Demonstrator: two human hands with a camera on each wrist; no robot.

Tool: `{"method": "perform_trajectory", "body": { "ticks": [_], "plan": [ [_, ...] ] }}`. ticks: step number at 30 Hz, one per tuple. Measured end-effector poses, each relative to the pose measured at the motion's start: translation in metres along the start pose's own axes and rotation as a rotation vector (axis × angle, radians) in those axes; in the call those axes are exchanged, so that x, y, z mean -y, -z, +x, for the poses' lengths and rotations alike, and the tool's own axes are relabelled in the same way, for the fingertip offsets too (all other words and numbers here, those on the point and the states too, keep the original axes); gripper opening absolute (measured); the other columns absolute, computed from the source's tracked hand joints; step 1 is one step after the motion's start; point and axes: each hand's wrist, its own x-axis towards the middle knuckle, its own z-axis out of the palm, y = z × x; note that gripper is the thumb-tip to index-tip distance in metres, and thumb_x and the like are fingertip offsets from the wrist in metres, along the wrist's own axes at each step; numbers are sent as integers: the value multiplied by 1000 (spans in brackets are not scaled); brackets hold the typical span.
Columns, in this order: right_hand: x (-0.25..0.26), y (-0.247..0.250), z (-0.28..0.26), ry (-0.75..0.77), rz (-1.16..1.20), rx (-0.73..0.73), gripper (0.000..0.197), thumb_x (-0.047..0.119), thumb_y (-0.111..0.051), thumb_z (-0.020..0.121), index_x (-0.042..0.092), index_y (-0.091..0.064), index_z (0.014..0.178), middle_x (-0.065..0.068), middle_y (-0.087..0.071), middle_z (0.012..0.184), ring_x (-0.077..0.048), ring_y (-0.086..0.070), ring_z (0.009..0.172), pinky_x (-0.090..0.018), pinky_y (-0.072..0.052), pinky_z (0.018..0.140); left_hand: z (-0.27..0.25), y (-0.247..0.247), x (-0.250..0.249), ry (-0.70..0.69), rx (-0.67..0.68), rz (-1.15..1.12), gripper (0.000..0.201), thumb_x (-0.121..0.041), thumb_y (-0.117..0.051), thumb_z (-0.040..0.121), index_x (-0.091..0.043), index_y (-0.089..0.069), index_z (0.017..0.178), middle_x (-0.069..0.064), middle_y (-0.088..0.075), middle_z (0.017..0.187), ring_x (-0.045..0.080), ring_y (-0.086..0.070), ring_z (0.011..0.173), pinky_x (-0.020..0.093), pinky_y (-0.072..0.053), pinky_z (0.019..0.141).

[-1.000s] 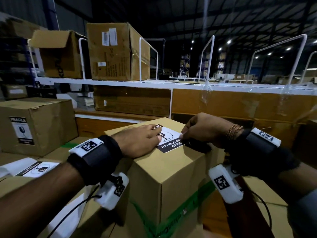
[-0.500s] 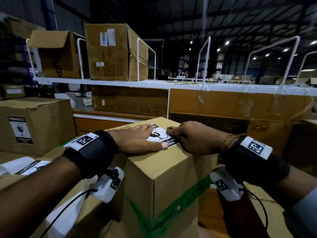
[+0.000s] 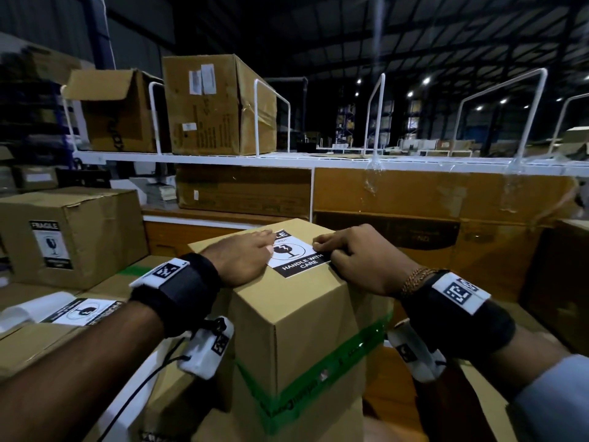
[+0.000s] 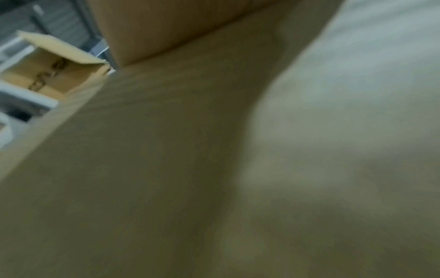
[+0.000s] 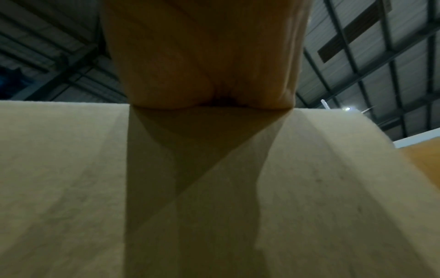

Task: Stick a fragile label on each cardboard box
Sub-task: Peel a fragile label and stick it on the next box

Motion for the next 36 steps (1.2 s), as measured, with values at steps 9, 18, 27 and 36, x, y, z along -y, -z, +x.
{"method": "perform_trajectory", "body": {
  "ticks": [9, 18, 27, 36],
  "plan": [
    [14, 3, 25, 9, -266, -38, 31, 44, -66, 97, 17, -79, 103, 0, -76, 99, -15, -66, 84, -32, -61, 68, -4, -7, -9, 114, -175, 126, 41, -39, -40, 107, -23, -59, 139, 5, -61, 142, 27, -57, 124, 39, -48, 103],
    [19, -1, 48, -24, -454, 222, 50, 36, -45, 104, 44, -45, 153, -9, -41, 136, -31, -37, 128, -50, -40, 109, -10, 8, -16, 18, 133, 13, 92, -70, -46, 95, -13, -20, 162, 10, -22, 167, 23, -26, 150, 29, -24, 117],
    [28, 4, 62, -100, -500, 381, 54, 37, -35, 108, 46, -26, 160, -14, -47, 145, -31, -46, 130, -47, -42, 110, -1, 12, -8, 46, 212, -95, 74, -51, -52, 99, -13, -28, 158, 2, -37, 149, 20, -39, 132, 14, -34, 95],
    [43, 10, 71, -80, -584, 478, 66, 19, -46, 104, 30, -21, 165, -16, -43, 159, -33, -48, 139, -38, -41, 112, 0, 10, 6, 6, 229, -218, 78, -69, -68, 83, -26, -39, 141, -3, -63, 122, 14, -61, 107, 30, -50, 95]
  ]
}}
